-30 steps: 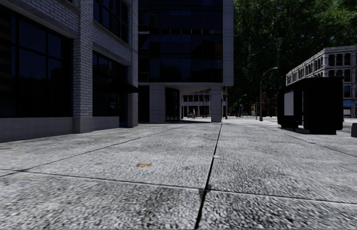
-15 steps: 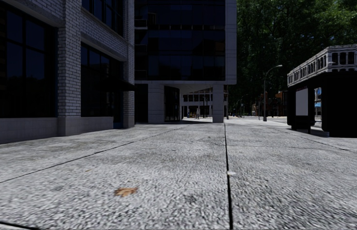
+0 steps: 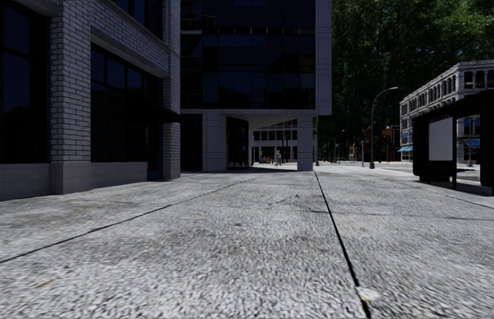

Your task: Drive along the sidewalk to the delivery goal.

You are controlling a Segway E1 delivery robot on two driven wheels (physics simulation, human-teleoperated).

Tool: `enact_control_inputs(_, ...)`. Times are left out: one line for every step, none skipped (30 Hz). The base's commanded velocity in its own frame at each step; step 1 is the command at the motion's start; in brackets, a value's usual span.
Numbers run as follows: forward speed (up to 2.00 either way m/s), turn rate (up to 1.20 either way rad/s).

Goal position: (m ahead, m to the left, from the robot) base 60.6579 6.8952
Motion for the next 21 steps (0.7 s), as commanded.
enact_control_inputs(2.0, 0.0)
enact_control_inputs(2.0, 0.0)
enact_control_inputs(2.0, 0.0)
enact_control_inputs(2.0, 0.0)
enact_control_inputs(2.0, 0.0)
enact_control_inputs(2.0, 0.0)
enact_control_inputs(2.0, 0.0)
enact_control_inputs(2.0, 0.0)
enact_control_inputs(2.0, 0.0)
enact_control_inputs(2.0, 0.0)
enact_control_inputs(2.0, 0.0)
enact_control_inputs(2.0, 0.0)
enact_control_inputs(2.0, 0.0)
enact_control_inputs(2.0, 0.0)
enact_control_inputs(2.0, 0.0)
enact_control_inputs(2.0, 0.0)
enact_control_inputs(2.0, 0.0)
enact_control_inputs(2.0, 0.0)
enact_control_inputs(2.0, 0.0)
enact_control_inputs(2.0, 0.0)
enact_control_inputs(2.0, 0.0)
